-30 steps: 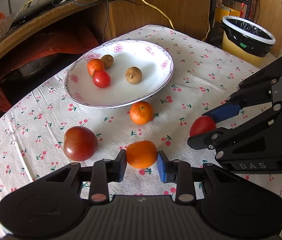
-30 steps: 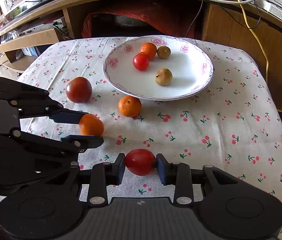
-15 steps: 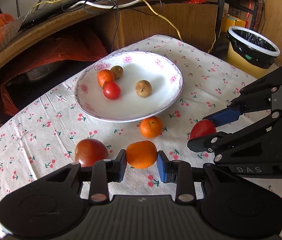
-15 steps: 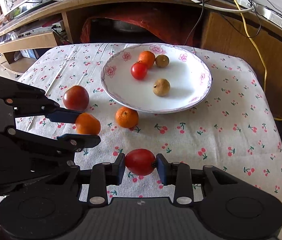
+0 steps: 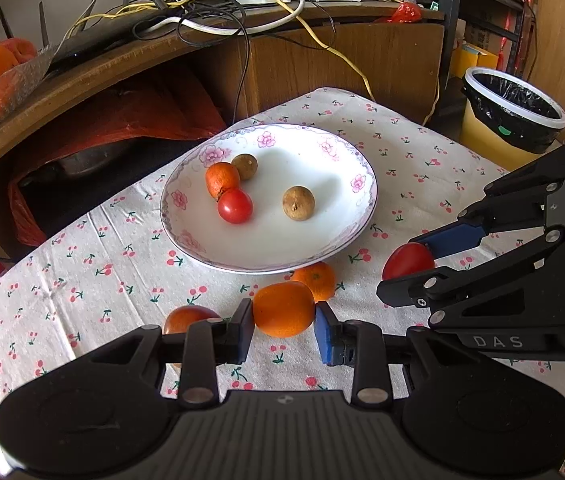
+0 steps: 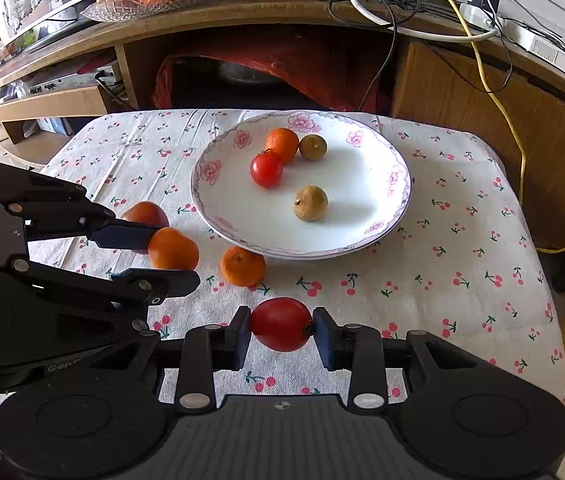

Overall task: Organize fruits
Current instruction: 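Carry the orange and red tomato over the white bowl with both tools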

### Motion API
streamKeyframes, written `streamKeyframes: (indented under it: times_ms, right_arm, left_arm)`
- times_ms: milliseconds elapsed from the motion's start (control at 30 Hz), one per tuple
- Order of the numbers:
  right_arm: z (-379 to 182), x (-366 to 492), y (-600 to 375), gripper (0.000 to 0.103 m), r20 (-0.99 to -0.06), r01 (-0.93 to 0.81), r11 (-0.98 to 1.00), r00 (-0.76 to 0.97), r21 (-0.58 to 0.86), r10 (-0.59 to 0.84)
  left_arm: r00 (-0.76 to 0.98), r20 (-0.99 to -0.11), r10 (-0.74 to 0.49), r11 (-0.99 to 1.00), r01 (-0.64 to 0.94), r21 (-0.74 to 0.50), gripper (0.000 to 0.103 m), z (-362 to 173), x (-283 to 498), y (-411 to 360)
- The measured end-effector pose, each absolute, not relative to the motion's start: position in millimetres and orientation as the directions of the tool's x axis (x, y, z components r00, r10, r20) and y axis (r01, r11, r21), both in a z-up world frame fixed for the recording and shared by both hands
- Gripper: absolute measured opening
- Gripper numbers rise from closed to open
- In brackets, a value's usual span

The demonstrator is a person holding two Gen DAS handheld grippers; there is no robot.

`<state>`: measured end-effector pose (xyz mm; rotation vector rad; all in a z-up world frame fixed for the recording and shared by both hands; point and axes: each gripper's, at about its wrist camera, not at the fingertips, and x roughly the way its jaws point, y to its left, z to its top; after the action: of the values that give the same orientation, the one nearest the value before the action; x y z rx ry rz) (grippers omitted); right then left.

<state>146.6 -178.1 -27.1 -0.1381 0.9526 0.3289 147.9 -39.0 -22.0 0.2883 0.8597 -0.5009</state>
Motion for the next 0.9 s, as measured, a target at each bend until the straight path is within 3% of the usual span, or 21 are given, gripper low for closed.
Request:
streamKeyframes:
  times_ms: [900]
  right_arm:
    - [-20, 166, -182, 0.03, -0.792, -0.284, 0.958, 0.576, 0.04, 0.204]
  left_arm:
    - [0.581, -0.749, -0.318, 0.858, 0.512, 0.032, 0.038, -13, 173, -39]
